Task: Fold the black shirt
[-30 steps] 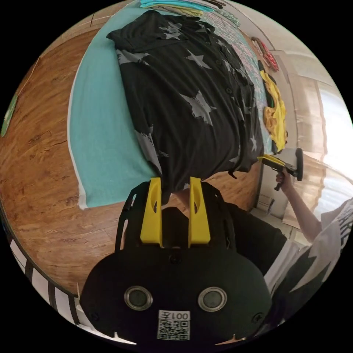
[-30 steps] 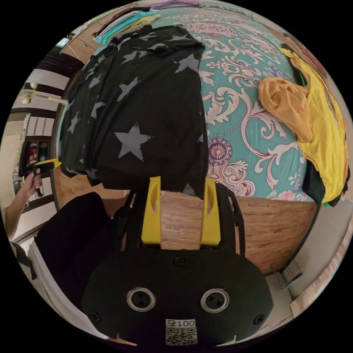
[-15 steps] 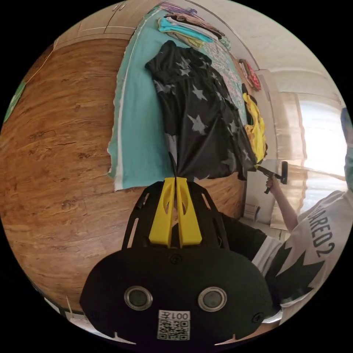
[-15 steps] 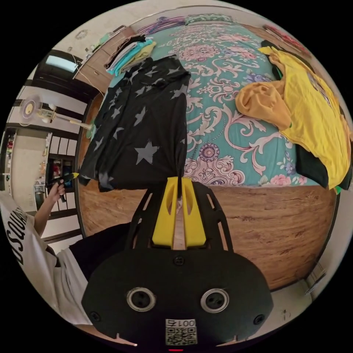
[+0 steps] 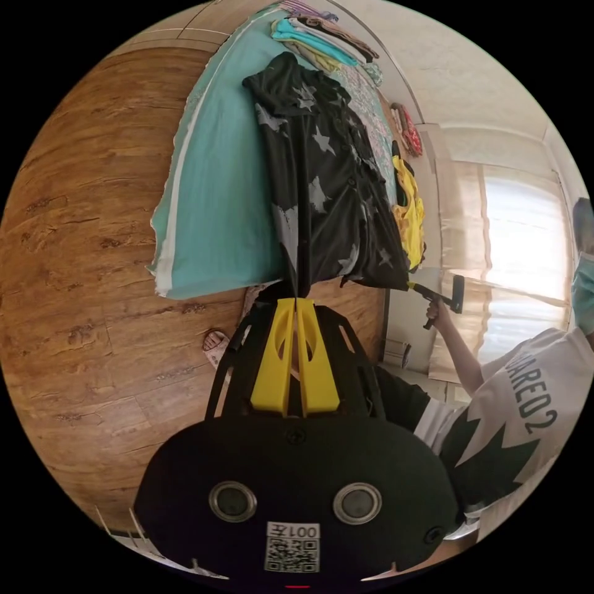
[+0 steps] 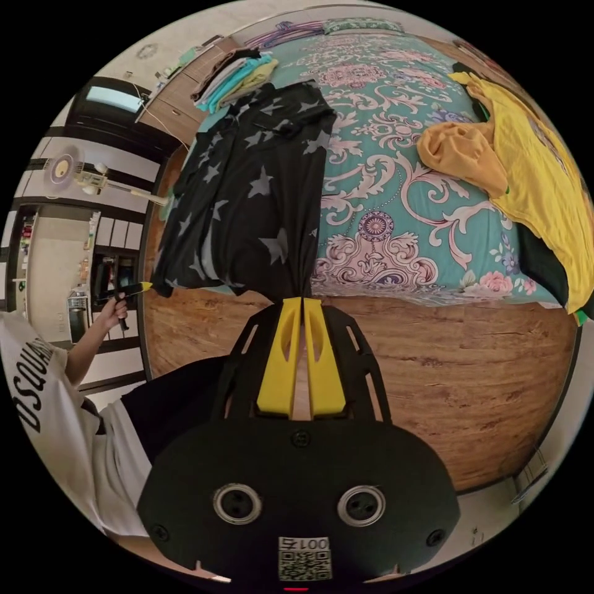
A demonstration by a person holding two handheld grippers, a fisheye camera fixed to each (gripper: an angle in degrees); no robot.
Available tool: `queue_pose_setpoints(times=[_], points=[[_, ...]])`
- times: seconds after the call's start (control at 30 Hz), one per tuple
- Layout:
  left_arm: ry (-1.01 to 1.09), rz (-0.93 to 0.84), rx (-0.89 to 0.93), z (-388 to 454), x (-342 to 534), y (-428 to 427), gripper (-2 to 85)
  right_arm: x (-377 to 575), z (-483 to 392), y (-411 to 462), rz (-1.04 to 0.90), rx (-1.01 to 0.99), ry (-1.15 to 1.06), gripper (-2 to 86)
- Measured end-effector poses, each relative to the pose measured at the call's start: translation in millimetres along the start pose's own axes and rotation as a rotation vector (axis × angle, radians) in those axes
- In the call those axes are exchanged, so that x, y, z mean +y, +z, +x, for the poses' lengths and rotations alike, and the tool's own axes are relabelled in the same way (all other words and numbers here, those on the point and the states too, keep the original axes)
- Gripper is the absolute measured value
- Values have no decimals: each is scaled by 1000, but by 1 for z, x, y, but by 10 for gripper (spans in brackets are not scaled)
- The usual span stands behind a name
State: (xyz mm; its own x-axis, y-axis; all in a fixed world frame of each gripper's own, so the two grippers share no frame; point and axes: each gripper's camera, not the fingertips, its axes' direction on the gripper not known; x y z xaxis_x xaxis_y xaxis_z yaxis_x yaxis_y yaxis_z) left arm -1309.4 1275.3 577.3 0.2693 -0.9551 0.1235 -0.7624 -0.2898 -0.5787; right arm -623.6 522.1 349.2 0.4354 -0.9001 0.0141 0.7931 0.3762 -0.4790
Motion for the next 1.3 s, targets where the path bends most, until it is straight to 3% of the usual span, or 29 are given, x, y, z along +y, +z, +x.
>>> queue_pose_setpoints(times=[0.17,0.3,0.4,0.5,0.67,0.77,0.87,0.93,1.1,1.3], points=[[-44,1,97,-3,20,-16,-10,24,29,-25,14,-112,30,2],[-70,-134,78,2,41,-18,-9,42,48,-33,-103,-111,51,2],[-114,-177,212,5,55,-24,-10,55,63,-38,-194,-230,76,2],[-95,-88,384,12,39,-42,-9,41,68,-54,-140,-439,23,2],[57,105,357,18,-97,-91,-9,-85,83,-88,184,-612,-172,5],[62,182,334,10,-205,-100,-8,-192,106,-84,329,-656,-148,7],[-60,164,73,-11,-284,-89,-3,-289,120,-54,283,-493,-155,12],[-158,176,-8,-26,-302,-84,9,-325,126,-37,223,-360,-124,17],[-252,334,-4,-39,-271,-91,41,-335,116,-35,163,-199,-171,54],[-169,90,-254,-9,-199,-60,83,-282,79,-6,-115,20,-226,114]])
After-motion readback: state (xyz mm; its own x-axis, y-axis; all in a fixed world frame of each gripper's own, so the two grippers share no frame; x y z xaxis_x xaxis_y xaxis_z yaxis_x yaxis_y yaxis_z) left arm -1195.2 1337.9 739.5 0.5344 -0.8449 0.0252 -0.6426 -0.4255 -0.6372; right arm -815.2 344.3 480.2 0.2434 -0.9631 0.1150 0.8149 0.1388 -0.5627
